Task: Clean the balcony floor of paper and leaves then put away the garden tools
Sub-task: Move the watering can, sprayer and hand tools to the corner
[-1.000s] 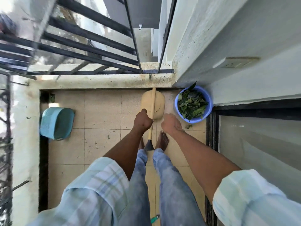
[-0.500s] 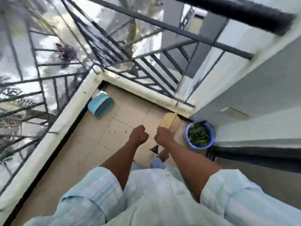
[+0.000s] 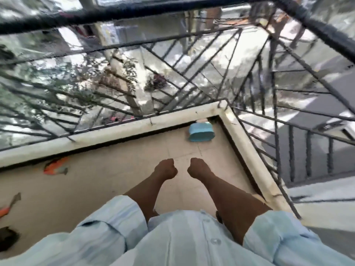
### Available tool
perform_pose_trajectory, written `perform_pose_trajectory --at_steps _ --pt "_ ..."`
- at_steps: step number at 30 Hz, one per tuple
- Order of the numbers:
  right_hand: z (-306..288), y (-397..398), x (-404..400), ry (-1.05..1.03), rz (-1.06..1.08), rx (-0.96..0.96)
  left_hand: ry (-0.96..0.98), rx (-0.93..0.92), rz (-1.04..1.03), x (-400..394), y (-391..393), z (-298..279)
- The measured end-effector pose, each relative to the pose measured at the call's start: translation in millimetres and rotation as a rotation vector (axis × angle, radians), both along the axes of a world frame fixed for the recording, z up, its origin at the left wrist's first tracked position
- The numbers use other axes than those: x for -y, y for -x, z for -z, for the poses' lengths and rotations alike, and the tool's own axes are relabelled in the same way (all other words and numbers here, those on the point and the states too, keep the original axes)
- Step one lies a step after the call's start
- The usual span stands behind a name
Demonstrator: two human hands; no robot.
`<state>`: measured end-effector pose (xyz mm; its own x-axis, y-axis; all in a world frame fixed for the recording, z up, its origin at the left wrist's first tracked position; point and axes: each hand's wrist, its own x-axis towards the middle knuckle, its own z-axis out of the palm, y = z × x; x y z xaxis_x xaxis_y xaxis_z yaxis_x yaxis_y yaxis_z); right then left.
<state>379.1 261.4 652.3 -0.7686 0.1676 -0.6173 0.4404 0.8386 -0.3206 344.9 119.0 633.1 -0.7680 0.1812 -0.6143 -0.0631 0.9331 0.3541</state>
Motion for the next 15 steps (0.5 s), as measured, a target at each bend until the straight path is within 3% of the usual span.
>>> perform_pose_trajectory --at_steps 4,9,15 --pt "8 20 50 -0.055 -0.136 -0.039 -0.009 0.010 -0.112 60 5 -4" --pt "10 54 203 -0.026 -0.537 -0.027 0.056 0.010 -0.508 225 -18 1" --pt "15 72 339 -0.017 -0.912 -0.094 0.092 0.032 -0.983 336 -79 7"
